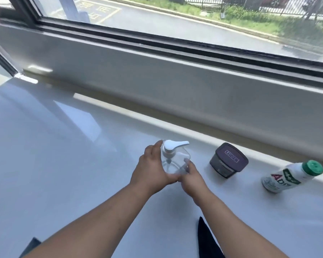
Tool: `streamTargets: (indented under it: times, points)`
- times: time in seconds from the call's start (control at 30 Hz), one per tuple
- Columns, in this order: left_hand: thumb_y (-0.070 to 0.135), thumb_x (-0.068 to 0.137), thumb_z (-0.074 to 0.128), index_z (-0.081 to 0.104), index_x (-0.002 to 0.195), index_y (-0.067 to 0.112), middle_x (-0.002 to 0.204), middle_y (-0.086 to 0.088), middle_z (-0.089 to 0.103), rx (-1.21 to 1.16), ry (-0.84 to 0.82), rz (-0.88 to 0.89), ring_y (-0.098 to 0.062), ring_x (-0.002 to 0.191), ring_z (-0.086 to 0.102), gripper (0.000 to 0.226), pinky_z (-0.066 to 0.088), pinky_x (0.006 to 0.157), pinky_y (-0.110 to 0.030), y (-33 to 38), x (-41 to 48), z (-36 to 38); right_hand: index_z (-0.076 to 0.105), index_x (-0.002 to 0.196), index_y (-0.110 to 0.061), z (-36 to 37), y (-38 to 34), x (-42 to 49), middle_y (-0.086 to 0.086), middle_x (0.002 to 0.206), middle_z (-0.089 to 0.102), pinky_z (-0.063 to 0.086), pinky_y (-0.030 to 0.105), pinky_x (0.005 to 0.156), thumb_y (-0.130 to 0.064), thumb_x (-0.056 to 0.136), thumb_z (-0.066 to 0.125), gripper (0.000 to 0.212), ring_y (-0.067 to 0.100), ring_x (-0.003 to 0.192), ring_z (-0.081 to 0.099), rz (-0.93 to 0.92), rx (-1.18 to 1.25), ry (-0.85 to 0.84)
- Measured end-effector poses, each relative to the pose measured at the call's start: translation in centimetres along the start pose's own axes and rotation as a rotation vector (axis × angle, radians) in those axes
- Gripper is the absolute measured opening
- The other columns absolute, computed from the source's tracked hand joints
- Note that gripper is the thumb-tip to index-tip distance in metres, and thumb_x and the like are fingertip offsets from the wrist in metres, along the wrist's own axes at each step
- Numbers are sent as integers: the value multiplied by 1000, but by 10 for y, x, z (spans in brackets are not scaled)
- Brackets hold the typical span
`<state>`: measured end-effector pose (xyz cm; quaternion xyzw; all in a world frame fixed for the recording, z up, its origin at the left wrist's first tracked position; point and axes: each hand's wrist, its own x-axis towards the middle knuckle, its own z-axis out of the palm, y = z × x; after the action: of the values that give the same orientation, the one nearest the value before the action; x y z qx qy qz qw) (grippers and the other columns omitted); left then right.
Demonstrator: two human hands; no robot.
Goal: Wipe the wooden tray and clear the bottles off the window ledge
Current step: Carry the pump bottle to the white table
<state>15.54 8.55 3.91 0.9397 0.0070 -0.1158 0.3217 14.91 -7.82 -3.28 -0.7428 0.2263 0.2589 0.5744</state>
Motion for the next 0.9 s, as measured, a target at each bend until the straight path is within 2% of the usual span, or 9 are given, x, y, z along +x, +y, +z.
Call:
streamTargets:
  times: [0.07,0.17,0.3,0.37,0.43,0.5,0.6,0.7,0.9]
  points:
    - [79,49,67,20,158,42,153,7,39,-5,6,2,-20,129,50,124,52,96,-39,-4,0,-8,43,127,-52,6,-8,-5,-26,111,61,47,27,71,-10,85,58,61,8,101,65,20,72,-17]
    - [71,56,76,23,154,48,149,15,40,-43,52,-18,-9,123,51,114,52,88,-33,-22,-7,-42,48,132,-47,26,-31,-17,-14,120,67,49,30,76,-11,82,55,63,16,101,66,-1,114,-56]
    - [65,57,80,26,143,60,138,24,41,-104,200,-84,6,100,54,101,45,68,-20,-61,-47,-113,42,150,-40,85,-73,-46,-1,140,55,53,44,101,-17,75,57,80,30,111,66,-77,126,-146]
    - [67,55,78,25,133,69,131,31,39,-120,282,-129,21,95,48,94,41,63,-17,-87,-83,-153,37,153,-37,128,-95,-71,1,137,52,56,41,99,-12,81,57,78,30,101,70,-94,130,-227]
    - [69,54,78,20,126,74,127,35,36,-116,367,-149,27,92,44,92,39,63,-15,-115,-128,-195,37,152,-36,177,-112,-102,3,134,60,57,42,99,-9,85,56,75,31,103,73,-120,96,-319]
    - [71,54,78,13,124,75,128,35,35,-100,442,-174,18,96,48,95,37,66,-12,-147,-179,-238,39,151,-35,230,-127,-144,6,131,65,57,43,99,-9,85,56,73,33,106,73,-172,57,-399]
    - [74,53,77,22,134,68,142,27,42,-69,565,-220,5,106,45,98,37,69,-15,-198,-264,-297,41,151,-34,312,-141,-216,7,129,65,60,39,93,-10,88,57,70,32,104,73,-247,17,-487]
    - [77,52,76,23,143,59,151,20,42,-16,662,-288,0,107,44,107,40,72,-23,-250,-352,-336,42,150,-34,392,-137,-289,6,122,68,61,36,88,-10,89,57,67,33,103,72,-282,-11,-587]
    - [80,52,75,21,143,59,153,17,42,-31,818,-467,-3,111,52,108,40,78,-24,-340,-532,-364,43,148,-31,536,-82,-408,6,122,67,59,36,88,-7,88,57,66,30,98,71,-298,-176,-779]
